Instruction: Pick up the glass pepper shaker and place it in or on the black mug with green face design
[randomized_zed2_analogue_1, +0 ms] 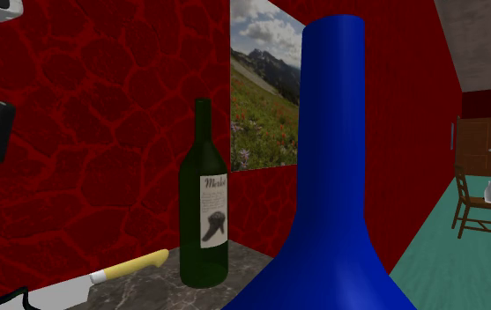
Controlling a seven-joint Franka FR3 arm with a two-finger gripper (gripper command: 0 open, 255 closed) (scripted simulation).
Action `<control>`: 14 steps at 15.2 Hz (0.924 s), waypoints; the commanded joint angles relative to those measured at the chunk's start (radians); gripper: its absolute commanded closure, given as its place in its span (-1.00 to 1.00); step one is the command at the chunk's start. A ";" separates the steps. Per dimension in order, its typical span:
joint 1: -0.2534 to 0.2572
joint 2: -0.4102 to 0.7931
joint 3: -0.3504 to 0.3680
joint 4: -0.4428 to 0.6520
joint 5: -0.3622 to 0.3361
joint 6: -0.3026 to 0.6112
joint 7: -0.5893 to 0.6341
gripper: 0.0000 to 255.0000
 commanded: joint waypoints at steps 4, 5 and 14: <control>0.000 0.000 0.000 0.000 0.000 0.000 0.000 -1.00; 0.000 0.000 0.000 0.000 0.000 0.000 0.000 -1.00; 0.004 -0.044 0.005 0.079 0.031 -0.116 -0.021 -1.00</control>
